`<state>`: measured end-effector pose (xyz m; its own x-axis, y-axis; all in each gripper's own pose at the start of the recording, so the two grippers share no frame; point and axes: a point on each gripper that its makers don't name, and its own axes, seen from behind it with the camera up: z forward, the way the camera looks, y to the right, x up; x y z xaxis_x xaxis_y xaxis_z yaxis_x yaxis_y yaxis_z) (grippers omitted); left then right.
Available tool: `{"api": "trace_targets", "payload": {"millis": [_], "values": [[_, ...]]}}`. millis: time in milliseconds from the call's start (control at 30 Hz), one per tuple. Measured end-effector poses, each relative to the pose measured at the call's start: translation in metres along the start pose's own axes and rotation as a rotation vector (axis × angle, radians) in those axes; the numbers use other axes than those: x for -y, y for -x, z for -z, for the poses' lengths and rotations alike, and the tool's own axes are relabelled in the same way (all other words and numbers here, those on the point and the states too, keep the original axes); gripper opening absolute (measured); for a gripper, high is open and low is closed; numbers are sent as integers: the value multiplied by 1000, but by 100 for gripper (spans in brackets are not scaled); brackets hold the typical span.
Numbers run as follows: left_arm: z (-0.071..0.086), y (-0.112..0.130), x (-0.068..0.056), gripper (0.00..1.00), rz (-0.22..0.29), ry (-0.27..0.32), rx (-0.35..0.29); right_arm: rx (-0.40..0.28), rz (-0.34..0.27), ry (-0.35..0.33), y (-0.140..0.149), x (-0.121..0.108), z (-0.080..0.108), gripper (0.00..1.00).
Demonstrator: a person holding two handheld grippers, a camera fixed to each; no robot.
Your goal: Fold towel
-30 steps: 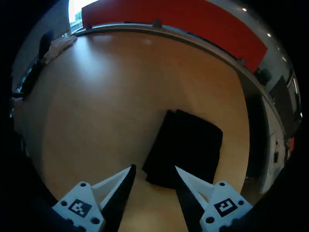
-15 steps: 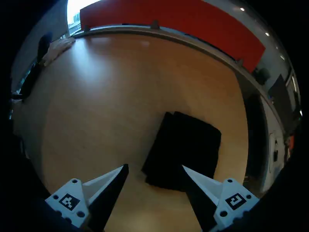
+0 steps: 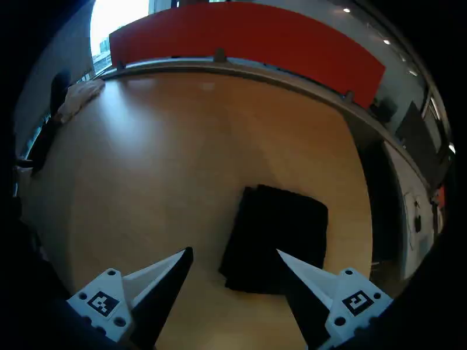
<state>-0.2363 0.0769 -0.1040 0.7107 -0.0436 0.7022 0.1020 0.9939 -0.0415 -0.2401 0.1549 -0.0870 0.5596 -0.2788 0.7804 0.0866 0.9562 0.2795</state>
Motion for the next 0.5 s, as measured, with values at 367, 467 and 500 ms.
{"api": "trace_targets", "payload": {"millis": [367,467,500], "values": [[1,-11,5,98,-5,-11,-24,-162,-182,82,-29,-10,11,100],[0,-13,5,98,-7,-10,-31,-204,-217,100,-35,-12,15,100],[0,-14,6,98,-7,-10,-33,-218,-220,103,-38,-11,17,100]]}}
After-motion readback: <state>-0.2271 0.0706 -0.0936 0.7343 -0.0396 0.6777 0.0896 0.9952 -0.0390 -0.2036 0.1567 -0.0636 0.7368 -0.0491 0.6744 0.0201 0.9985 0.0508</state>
